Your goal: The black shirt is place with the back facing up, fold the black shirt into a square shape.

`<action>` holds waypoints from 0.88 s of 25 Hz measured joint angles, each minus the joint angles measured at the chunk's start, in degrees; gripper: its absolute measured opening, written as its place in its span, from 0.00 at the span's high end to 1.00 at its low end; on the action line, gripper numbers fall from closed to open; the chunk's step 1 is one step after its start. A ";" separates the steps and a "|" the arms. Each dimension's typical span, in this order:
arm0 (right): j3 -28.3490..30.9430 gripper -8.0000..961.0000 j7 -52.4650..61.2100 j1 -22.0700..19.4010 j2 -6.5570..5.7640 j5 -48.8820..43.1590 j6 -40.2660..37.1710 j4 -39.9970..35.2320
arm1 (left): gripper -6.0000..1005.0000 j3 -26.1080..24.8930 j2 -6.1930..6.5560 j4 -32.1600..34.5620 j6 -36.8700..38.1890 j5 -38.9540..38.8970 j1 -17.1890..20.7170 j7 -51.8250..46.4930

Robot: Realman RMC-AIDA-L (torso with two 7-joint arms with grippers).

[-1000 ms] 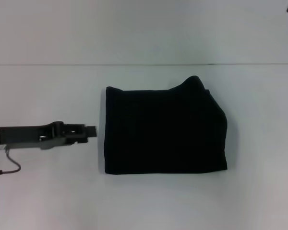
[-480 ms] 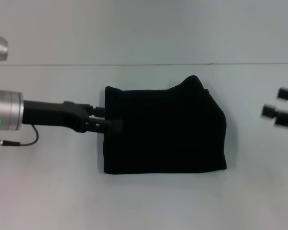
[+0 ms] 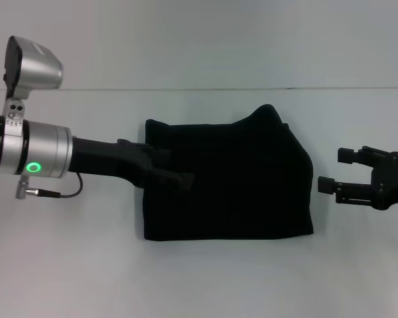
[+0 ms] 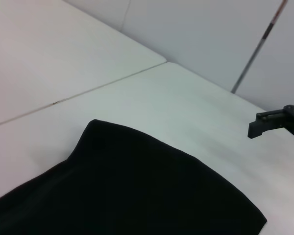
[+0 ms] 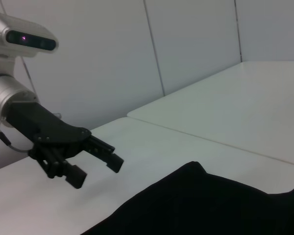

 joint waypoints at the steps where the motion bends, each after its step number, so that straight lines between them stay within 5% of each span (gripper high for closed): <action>1: -0.09 0.02 -0.07 0.17 0.00 -0.09 0.10 0.10 | 0.06 -0.13 -0.51 0.17 -0.66 -0.57 0.16 0.13; 7: -2.76 0.02 -0.05 1.16 -0.03 -0.42 1.69 1.51 | 0.06 0.84 -2.18 0.49 -2.26 -1.84 0.75 2.53; 22: -4.46 0.02 -0.48 1.75 0.07 -0.47 3.36 2.41 | 0.06 3.07 -1.92 1.00 0.01 -2.36 0.89 3.25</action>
